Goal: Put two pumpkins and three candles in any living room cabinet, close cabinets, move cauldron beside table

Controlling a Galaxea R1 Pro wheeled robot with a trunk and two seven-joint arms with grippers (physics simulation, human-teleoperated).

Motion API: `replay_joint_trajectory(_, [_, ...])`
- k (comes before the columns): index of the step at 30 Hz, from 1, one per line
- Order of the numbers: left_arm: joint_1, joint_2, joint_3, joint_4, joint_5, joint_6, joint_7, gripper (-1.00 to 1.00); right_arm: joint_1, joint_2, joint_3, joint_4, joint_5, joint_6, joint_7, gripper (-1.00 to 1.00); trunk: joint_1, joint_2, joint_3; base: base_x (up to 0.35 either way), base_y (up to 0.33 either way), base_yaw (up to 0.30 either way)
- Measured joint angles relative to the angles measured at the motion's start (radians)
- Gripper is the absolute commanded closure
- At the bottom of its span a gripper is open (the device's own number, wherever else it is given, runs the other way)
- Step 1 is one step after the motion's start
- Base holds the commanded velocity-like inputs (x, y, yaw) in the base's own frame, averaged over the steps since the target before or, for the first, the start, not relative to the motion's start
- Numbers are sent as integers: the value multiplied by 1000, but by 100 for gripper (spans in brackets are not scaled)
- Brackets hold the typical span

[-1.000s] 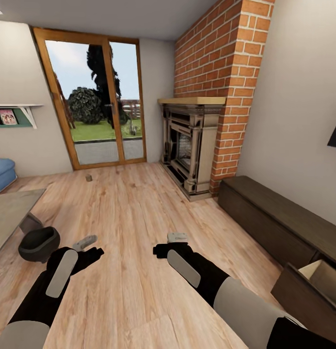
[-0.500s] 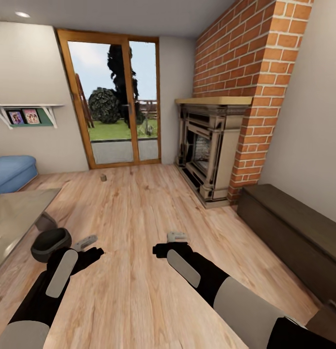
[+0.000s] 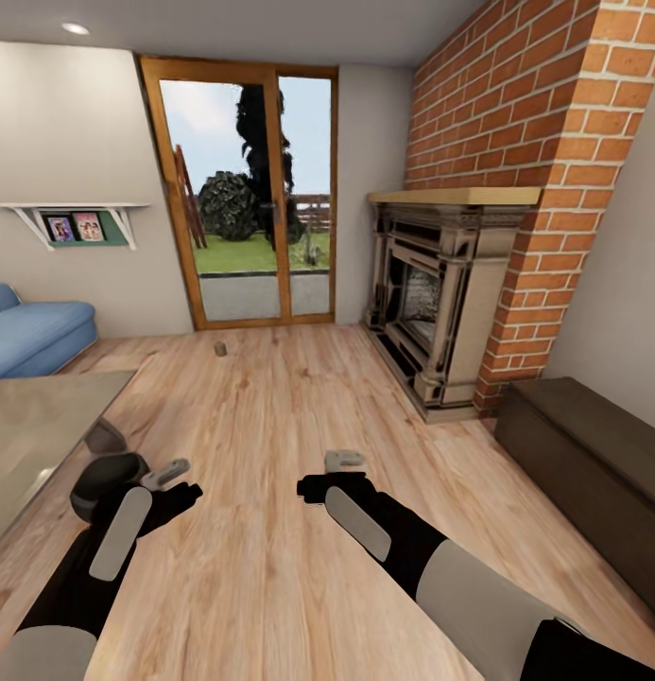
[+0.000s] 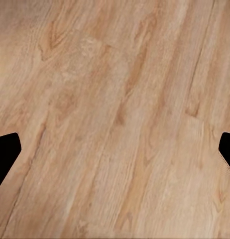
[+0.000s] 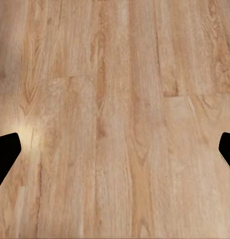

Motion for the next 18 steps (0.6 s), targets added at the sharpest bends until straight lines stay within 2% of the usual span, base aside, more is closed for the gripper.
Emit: replay_joint_trajectory(18, [0,0,0,0,0,1,0,-100,0,1,0,-1,0,-2,0,-100,0,0,0,334,0,0])
